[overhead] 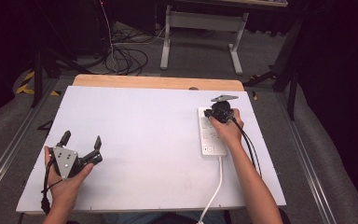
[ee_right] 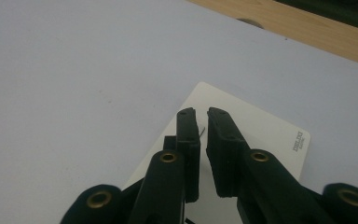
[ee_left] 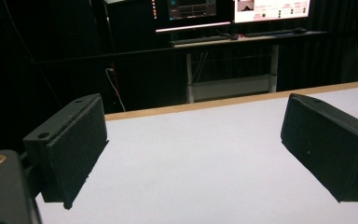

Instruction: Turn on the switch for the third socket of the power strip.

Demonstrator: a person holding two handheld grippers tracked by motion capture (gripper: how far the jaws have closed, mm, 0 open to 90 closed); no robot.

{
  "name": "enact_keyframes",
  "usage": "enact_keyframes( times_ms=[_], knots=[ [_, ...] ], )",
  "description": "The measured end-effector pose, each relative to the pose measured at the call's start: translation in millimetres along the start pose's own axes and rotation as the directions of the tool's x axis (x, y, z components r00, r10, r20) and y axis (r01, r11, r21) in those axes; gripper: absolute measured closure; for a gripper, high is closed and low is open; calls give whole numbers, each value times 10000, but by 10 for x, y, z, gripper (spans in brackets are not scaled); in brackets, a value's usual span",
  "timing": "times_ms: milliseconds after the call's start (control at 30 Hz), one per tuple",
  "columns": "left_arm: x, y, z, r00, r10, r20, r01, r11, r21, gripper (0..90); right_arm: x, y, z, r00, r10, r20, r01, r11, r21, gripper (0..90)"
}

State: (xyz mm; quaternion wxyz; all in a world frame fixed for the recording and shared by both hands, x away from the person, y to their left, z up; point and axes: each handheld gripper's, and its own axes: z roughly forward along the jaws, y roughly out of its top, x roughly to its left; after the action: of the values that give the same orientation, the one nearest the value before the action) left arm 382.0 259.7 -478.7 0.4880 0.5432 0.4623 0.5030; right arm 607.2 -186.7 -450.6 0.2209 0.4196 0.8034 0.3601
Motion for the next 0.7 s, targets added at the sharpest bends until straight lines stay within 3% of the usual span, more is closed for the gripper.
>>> enact_keyframes(
  times_ms=[200, 400, 700],
  knots=[
    [5, -2, 0, 10000, -59, -10, 59, 10000, 10, 77, -2, 23, -114, 9999, 127, -64, -131, 9984, -552, 757],
    [1, -4, 8, 10000, -20, -2, 20, 10000, -2, 77, 8, -13, -265, 9999, -102, -37, 98, 9954, -956, 710],
    [-13, -10, 15, 10000, 23, 23, -23, 10000, 63, 77, -6, -18, -395, 9998, -201, -28, 194, 9891, -1457, 711]
  ],
)
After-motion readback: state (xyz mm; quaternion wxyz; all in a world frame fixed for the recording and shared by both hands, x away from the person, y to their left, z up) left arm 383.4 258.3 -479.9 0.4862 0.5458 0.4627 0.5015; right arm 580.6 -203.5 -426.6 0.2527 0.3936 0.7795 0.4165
